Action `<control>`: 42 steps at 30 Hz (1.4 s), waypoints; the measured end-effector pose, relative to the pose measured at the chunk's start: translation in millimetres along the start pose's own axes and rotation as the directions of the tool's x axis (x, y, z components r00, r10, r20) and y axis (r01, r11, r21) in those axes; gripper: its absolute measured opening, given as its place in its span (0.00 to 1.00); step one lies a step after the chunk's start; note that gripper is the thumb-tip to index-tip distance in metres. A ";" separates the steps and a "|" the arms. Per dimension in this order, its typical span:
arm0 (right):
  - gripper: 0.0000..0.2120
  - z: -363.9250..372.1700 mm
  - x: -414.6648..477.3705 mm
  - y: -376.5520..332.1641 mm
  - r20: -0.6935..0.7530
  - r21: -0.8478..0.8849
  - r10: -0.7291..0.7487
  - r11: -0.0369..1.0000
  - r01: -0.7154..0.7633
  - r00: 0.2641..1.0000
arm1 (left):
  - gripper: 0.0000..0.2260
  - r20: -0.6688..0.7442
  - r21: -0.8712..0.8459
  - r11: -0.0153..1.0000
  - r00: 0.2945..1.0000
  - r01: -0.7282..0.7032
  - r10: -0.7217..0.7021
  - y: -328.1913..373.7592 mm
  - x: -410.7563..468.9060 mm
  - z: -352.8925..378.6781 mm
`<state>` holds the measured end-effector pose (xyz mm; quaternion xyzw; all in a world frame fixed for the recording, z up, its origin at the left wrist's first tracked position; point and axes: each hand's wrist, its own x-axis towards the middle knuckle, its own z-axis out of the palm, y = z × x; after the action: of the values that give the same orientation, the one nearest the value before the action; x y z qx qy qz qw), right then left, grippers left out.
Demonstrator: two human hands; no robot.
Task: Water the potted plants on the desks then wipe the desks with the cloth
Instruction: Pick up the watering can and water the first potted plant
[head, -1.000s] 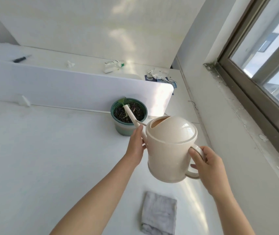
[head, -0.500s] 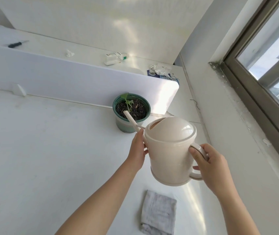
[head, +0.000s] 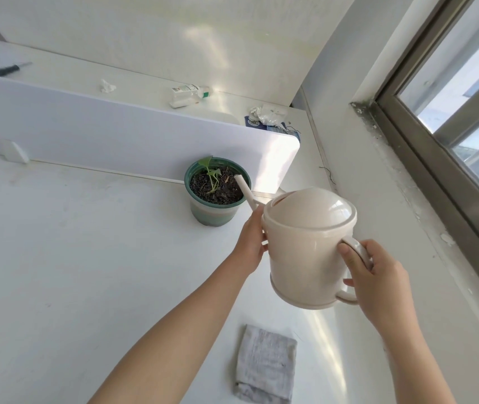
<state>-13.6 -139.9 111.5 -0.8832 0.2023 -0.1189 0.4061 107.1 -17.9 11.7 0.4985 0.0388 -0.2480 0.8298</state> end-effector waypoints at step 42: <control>0.17 166.5 -92.1 27.3 0.666 -0.133 -0.111 0.955 0.265 0.737 | 0.11 -0.682 0.046 0.968 0.700 -0.246 0.210 -16.0 -167.6 -197.5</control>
<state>-40.4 -2.7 -20.4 -0.9240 -0.0306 0.1782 0.3369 -10.5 205.7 -47.7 0.5350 0.2845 0.0579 0.7934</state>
